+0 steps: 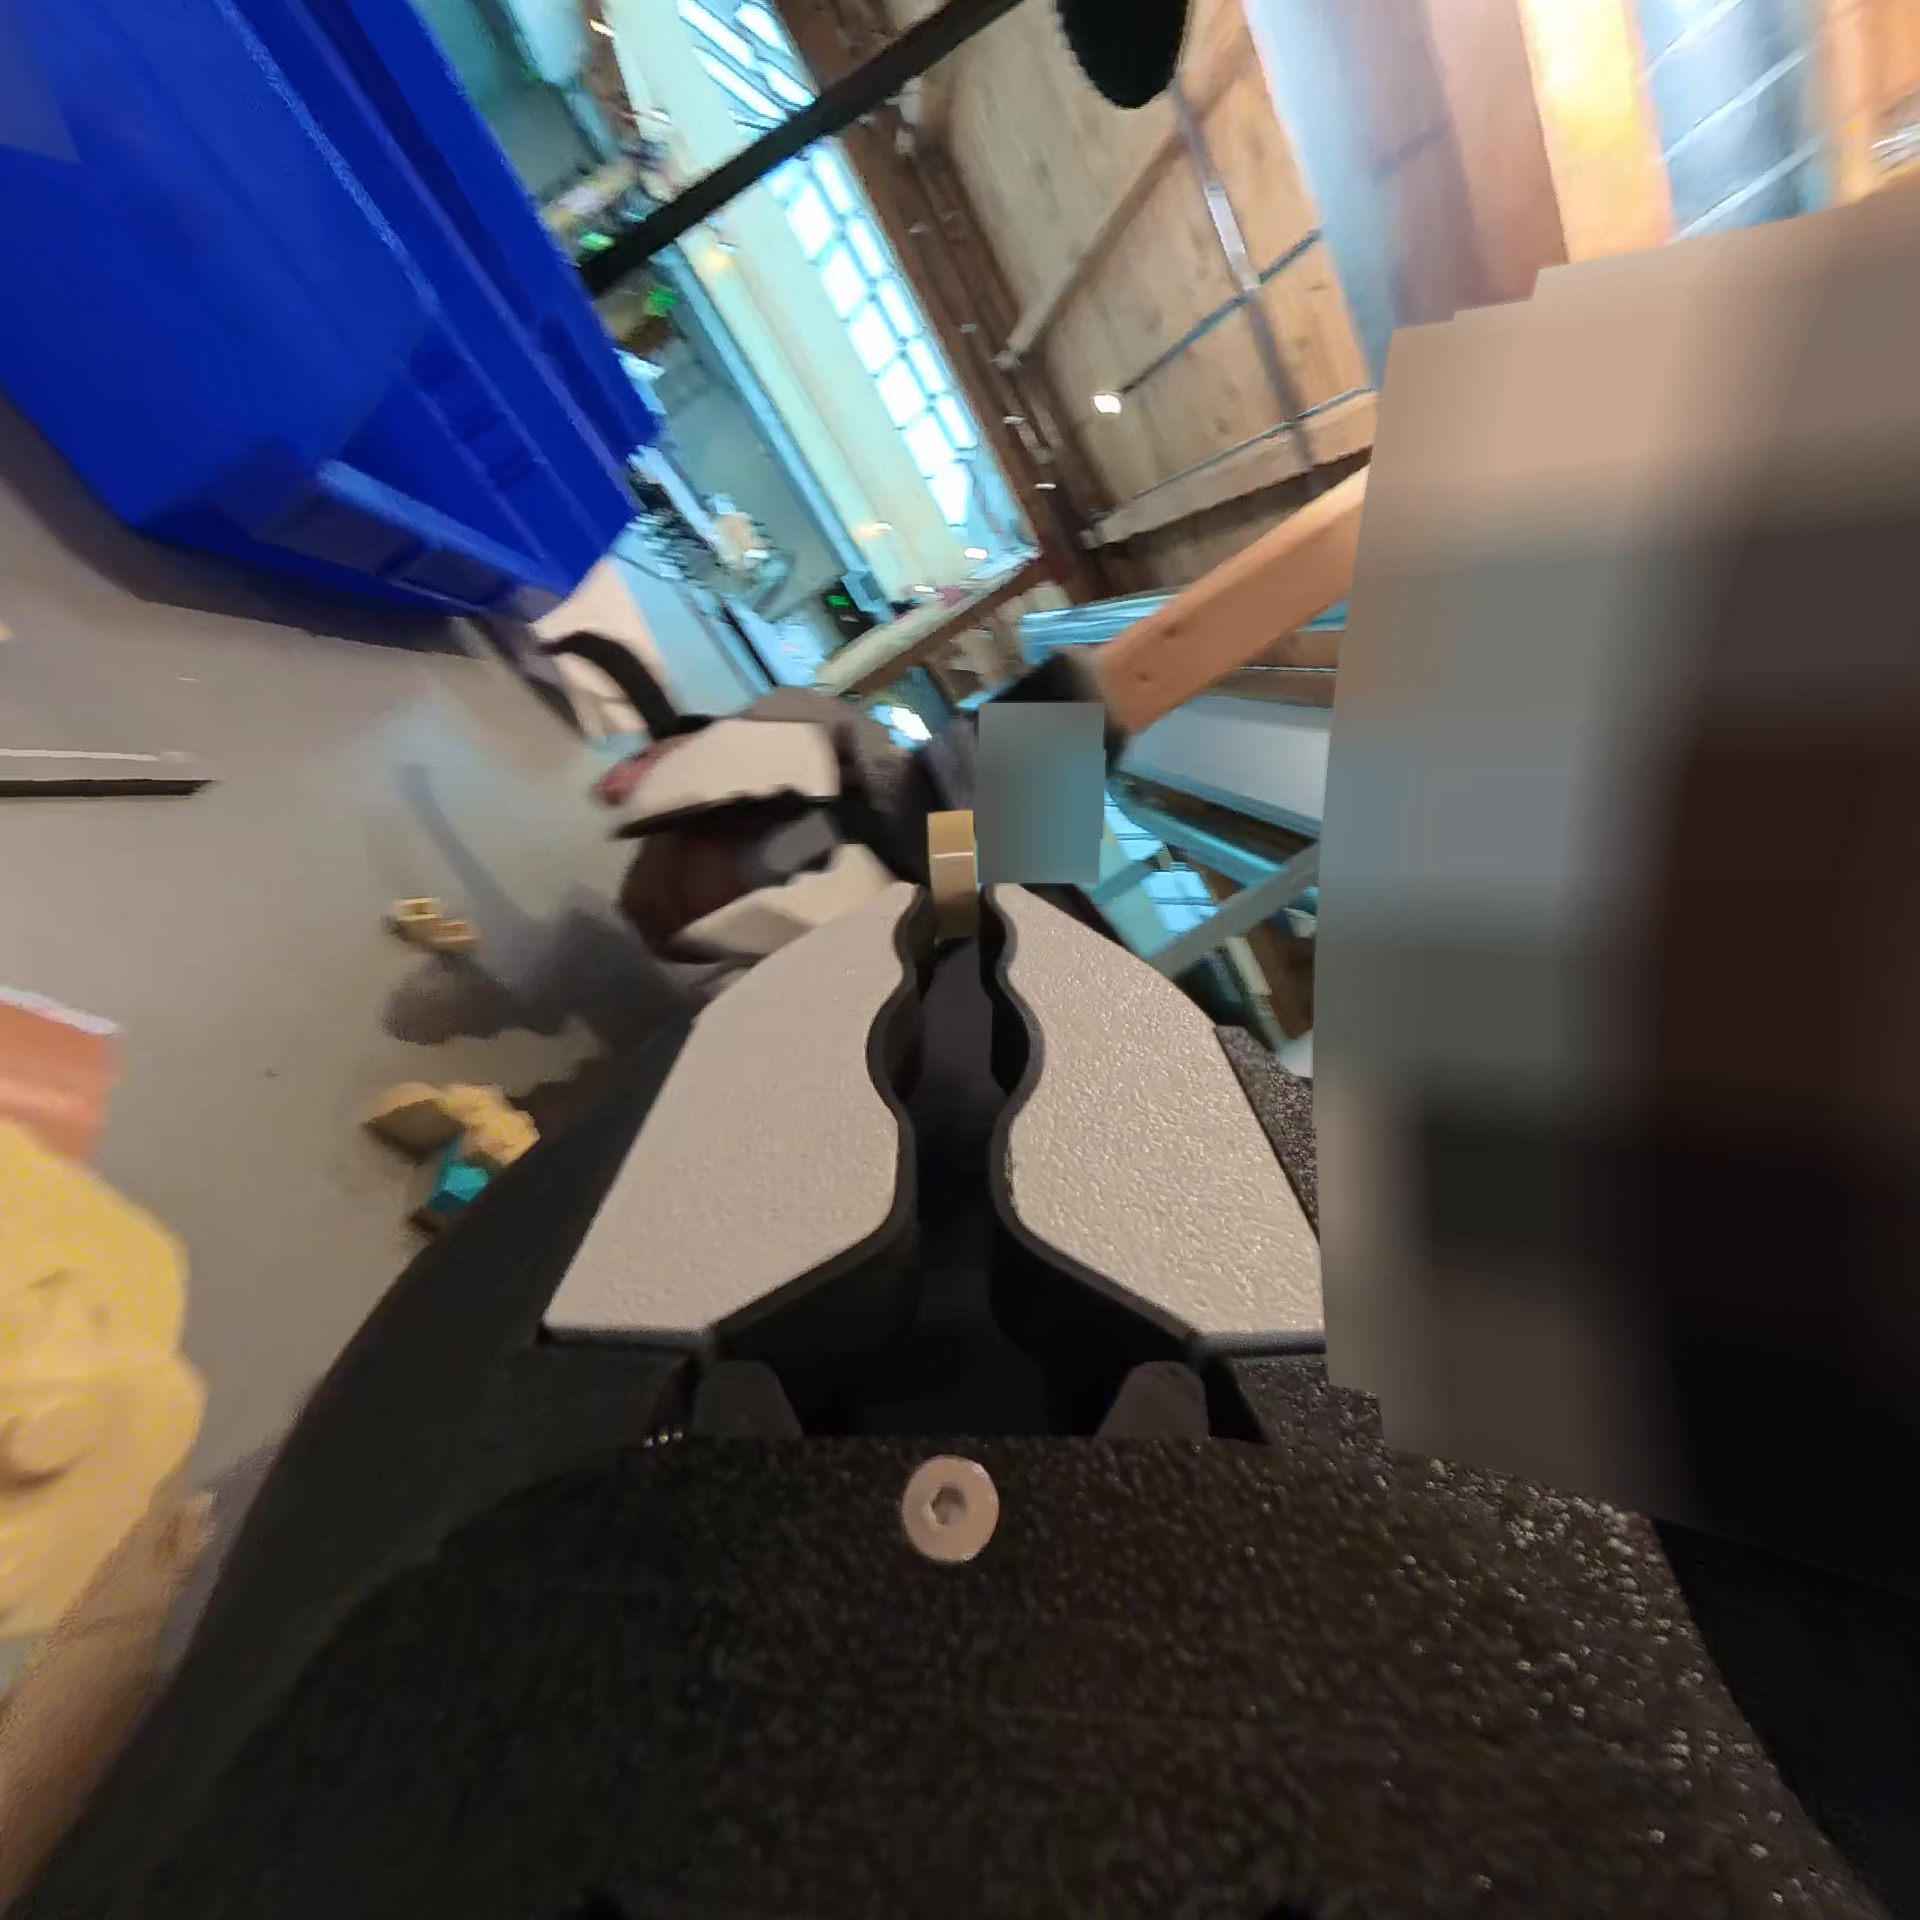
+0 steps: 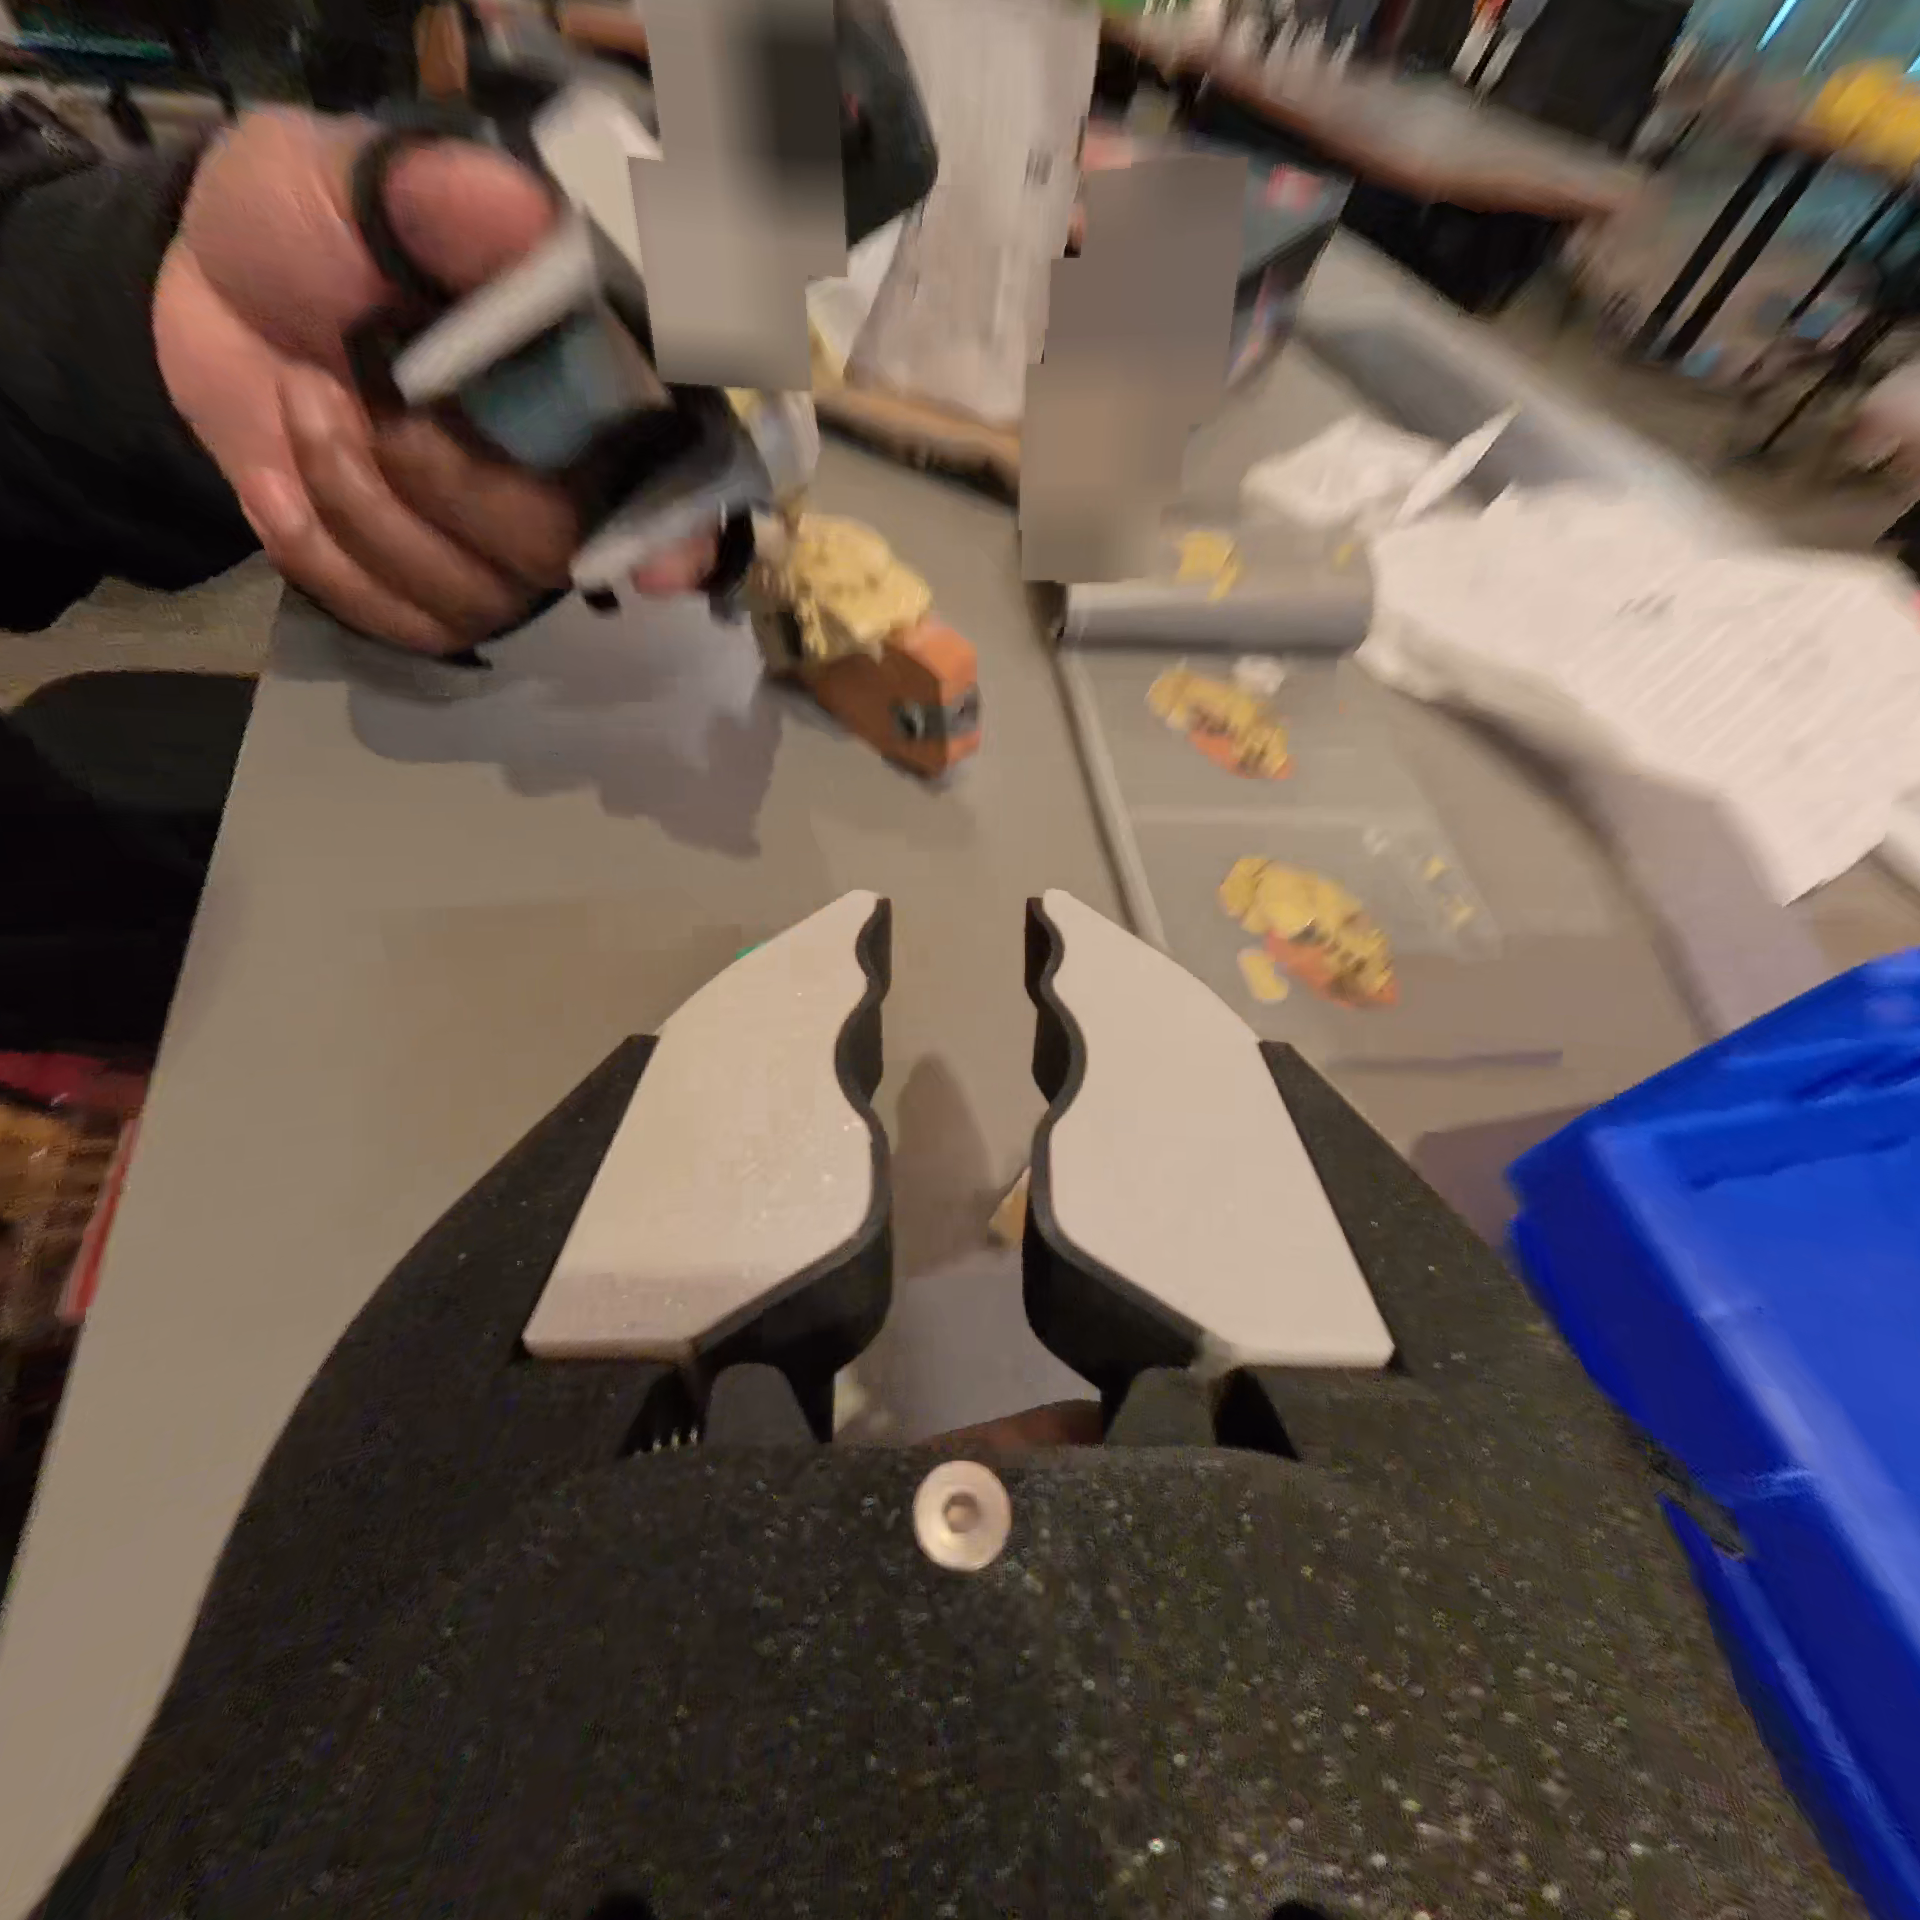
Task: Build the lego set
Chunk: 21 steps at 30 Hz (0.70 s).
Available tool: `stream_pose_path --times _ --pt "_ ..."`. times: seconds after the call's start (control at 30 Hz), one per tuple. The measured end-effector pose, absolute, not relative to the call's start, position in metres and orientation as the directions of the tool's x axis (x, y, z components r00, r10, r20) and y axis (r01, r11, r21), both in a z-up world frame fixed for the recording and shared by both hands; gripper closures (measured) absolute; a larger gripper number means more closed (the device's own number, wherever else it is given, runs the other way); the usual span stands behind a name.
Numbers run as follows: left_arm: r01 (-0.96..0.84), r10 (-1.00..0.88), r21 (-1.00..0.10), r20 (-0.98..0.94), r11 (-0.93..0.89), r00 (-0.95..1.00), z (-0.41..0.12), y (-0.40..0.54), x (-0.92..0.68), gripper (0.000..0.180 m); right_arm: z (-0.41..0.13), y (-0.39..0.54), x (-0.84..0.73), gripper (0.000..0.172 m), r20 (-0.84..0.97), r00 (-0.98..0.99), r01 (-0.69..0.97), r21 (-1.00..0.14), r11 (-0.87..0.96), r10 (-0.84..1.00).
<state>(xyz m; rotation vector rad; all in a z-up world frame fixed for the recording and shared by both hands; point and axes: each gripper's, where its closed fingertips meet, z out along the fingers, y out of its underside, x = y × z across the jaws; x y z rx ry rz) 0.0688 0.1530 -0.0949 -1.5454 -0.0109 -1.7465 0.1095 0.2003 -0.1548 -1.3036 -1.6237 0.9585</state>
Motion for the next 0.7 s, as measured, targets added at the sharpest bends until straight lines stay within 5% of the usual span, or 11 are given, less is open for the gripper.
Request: stream_pose_path --times 0.27,0.7 --pt "0.411 -0.478 -0.758 0.644 -0.506 0.598 -0.133 0.171 0.069 0.173 -0.124 0.169 0.096 0.152 0.428 -0.104 0.135 -0.888 0.439 0.898" --pt "0.323 -0.49 -0.788 0.59 -0.525 0.642 -0.145 0.167 0.086 0.173 -0.138 0.161 0.088 0.152 0.632 -0.075 0.161 -0.756 0.635 0.771"
